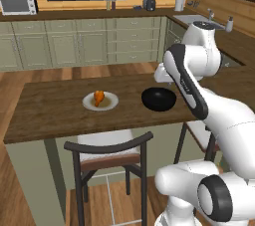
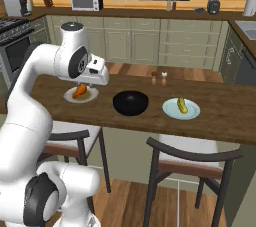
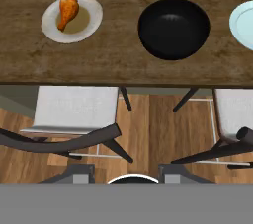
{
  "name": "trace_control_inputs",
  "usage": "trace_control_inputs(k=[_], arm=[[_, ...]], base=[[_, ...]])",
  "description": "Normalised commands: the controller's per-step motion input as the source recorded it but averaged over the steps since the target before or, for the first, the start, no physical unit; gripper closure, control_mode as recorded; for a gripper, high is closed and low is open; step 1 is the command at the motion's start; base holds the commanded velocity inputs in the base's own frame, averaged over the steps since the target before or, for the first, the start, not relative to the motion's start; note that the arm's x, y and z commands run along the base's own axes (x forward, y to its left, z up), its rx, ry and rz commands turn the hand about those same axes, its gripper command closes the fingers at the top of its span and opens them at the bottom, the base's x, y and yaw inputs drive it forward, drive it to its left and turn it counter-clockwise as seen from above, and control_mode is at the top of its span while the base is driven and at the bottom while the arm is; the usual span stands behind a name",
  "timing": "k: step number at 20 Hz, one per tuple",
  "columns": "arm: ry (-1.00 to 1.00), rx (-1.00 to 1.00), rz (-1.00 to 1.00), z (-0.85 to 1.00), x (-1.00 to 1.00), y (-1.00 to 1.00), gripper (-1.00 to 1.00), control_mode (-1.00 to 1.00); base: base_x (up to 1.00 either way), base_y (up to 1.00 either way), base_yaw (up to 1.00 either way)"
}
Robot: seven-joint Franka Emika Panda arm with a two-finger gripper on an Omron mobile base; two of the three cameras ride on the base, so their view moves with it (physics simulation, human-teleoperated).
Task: Pick the chicken drumstick and cucumber from their plates and place them in the bowl. Then put the bowl in the fridge.
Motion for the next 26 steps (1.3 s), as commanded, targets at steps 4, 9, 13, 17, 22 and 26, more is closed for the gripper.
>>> trace_control_inputs(k=[4,9,13,17,22,26], arm=[[0.03,-0.01,0.0,-0.09,-0.48,0.0,-1.0,-1.0],[0.12,0.0,0.0,-0.15,-0.49,-0.32,-1.0,-1.0],[0.11,0.0,0.04,-0.13,0.0,-0.89,-1.0,-1.0],[0.07,-0.01,0.08,-0.21,0.05,-1.0,-1.0,-1.0],[0.04,0.0,0.11,-0.22,0.31,-0.98,-1.0,-1.0],[0.01,0.0,0.12,-0.12,0.55,-0.94,-1.0,-1.0]], base=[[0.0,0.0,0.0],[0.0,0.0,0.0],[0.0,0.0,0.0],[0.0,0.0,0.0],[0.0,0.0,0.0],[0.0,0.0,0.0]])
